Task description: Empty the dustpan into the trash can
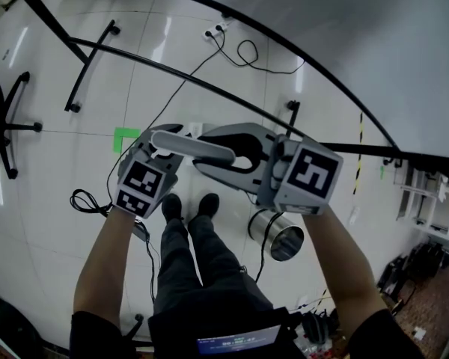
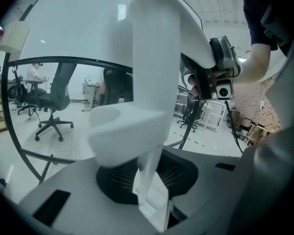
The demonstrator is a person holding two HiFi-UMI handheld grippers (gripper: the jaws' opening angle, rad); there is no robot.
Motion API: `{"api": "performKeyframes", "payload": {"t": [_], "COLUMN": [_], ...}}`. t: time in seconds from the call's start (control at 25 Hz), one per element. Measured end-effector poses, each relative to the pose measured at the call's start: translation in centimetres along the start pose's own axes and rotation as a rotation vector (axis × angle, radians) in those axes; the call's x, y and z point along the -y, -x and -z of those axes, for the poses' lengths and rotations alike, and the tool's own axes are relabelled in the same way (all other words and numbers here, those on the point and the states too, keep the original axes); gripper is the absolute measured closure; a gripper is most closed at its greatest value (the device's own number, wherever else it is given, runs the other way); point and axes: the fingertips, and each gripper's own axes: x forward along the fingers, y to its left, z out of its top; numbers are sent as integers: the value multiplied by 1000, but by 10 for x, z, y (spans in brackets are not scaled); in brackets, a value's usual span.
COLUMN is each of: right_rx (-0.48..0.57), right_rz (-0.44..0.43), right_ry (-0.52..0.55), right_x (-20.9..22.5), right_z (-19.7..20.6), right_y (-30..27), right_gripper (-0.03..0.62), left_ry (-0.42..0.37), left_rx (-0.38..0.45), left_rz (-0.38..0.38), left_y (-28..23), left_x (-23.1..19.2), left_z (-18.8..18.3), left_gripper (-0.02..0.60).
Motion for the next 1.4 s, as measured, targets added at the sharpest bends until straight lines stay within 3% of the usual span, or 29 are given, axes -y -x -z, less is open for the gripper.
{"api": "performKeyframes", "payload": {"t": [0.12,0.52,0.68,1.0,1.16,1.4], "right_rx": [-6,-6,-20,-40,-65,20], "right_rz": [-1,-8,-3,51,97,152], "right_ry": [-25,-56,-61,-31,-9,-3], "right_x": [1,3,5,9,8,2], "right_z": [7,12,19,24,26,3], "right_y": [2,2,6,8,12,33], "right_gripper": [450,450,450,437,390,365], "left_ry": [-4,-76,-47,-39,-69,-89], "left_rx": [-28,-45,-29,-6,-8,-34], "left_rz": [29,27,13,10,18,34], "left_y": [16,48,59,63,66,74], "left_x": [-4,-2,-7,-7,-3,12], "left_z": [20,31,27,0,-10,-15], "left_gripper": [431,430,431,431,431,430]}}
